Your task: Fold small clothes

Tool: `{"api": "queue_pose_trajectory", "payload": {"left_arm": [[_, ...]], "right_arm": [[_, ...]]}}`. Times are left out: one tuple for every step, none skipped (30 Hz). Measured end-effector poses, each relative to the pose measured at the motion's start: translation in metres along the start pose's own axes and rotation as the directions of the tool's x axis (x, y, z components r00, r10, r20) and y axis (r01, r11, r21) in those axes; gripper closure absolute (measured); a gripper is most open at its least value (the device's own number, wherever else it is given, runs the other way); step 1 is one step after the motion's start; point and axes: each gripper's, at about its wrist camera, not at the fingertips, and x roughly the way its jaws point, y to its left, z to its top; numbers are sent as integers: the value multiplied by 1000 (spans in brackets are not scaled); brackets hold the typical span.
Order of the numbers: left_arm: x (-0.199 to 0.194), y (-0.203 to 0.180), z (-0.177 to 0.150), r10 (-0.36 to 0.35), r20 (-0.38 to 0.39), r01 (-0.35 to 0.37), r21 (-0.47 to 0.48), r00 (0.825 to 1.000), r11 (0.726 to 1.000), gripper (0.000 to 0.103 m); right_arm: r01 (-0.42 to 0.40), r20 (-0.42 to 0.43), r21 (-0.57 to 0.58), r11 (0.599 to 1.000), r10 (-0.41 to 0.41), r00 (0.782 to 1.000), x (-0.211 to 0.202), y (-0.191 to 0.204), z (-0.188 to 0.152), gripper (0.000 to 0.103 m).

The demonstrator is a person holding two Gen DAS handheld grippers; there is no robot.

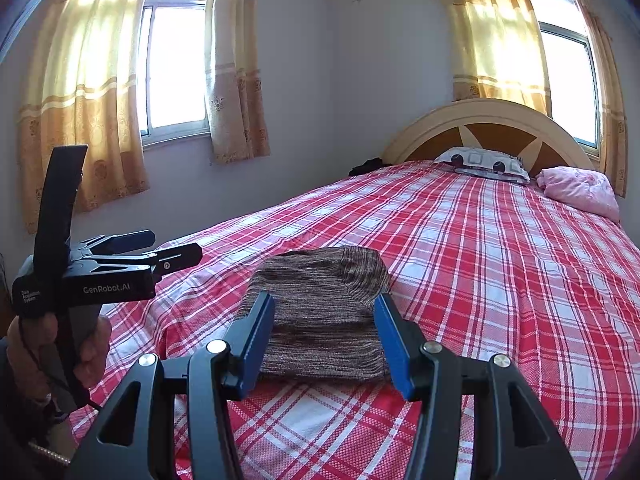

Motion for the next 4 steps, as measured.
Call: {"api": "queue_pose_trajectory", "payload": {"left_arm": [[0, -2, 0, 8, 3, -8, 12, 1000, 1000, 0], [0, -3, 0, 11, 4, -11, 22, 1000, 1000, 0], [-1, -4, 0, 9, 7, -9, 24, 1000, 1000, 0], [-1, -3, 0, 3, 9, -3, 22, 1000, 1000, 0]], "right_arm": [[-1, -2, -1, 1000, 1, 1000, 0, 0, 0, 50], [-2, -4, 0, 1000, 2, 1000, 1, 1, 0, 50], [-2, -6, 0, 1000, 2, 1000, 1, 0, -1, 50], [-1, -7, 0, 1000, 1, 1000, 1, 0, -1, 50]]}}
